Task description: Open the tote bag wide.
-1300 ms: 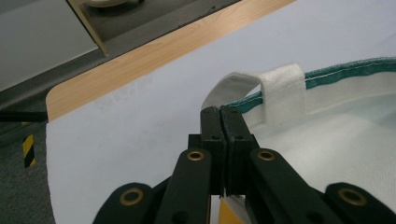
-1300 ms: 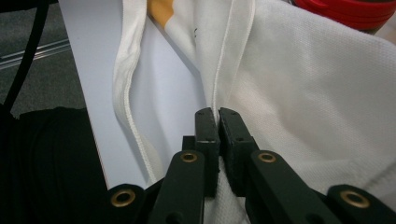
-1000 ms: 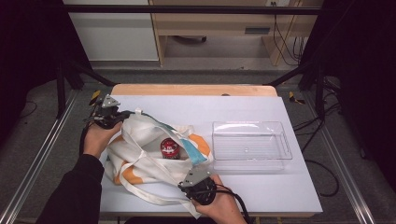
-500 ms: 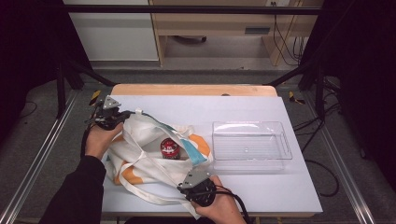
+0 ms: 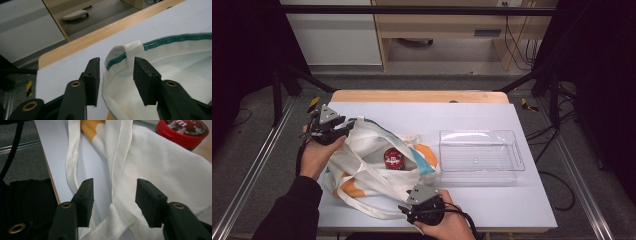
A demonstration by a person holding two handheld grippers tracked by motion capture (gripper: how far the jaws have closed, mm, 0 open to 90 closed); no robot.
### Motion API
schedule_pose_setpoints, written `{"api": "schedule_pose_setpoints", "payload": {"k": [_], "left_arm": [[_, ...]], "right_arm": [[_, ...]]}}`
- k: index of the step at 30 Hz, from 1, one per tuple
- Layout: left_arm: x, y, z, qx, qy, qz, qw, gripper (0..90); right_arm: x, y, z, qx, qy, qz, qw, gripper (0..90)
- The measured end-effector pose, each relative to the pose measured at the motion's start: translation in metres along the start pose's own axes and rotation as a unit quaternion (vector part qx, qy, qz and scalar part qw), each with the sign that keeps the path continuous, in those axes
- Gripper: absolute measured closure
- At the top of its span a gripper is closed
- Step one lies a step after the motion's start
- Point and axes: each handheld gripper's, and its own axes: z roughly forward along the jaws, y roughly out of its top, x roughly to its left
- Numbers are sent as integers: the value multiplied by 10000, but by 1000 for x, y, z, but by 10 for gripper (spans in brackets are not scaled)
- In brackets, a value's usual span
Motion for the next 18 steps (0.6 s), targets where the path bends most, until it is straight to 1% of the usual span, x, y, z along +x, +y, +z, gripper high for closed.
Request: {"api": "schedule_pose_setpoints", "payload": {"k": [1,3,5,7,9,10,11,12,13,14,16,17,18], "left_arm": [[0,0,-2,13,-23,-5,10000,555],[-2,0,-5,48,6,46,10000,515],[-5,1,-9,11,33,49,10000,487],[-8,1,-13,-54,23,58,10000,470],[-13,3,-19,-80,15,104,9999,448],[-14,3,-22,-93,38,144,9998,448],[-16,4,-25,-135,61,180,9997,441],[-20,5,-34,-210,109,234,9994,439],[-20,5,-34,-210,109,234,9994,439],[-22,5,-40,-293,116,234,9992,439],[-26,4,-49,-335,86,219,9992,433],[-28,4,-55,-404,110,329,9986,433],[-32,3,-62,-424,125,428,9981,431]], "right_arm": [[0,1,-1,-2,13,4,10000,435],[2,3,-2,-40,-31,8,10000,395],[4,4,-3,-69,-56,-35,10000,351],[4,6,-5,-103,-71,-110,9999,347],[3,9,-8,-194,-75,-93,9997,338],[3,9,-8,-194,-75,-93,9997,338],[3,11,-12,-252,-90,-42,9996,337],[2,12,-13,-288,-100,-30,9995,337],[2,12,-13,-288,-100,-30,9995,337],[1,13,-15,-279,-106,6,9996,338],[1,16,-18,-317,-150,4,9994,342],[1,16,-18,-317,-150,4,9994,342],[1,17,-19,-338,-167,-2,9993,345]]}}
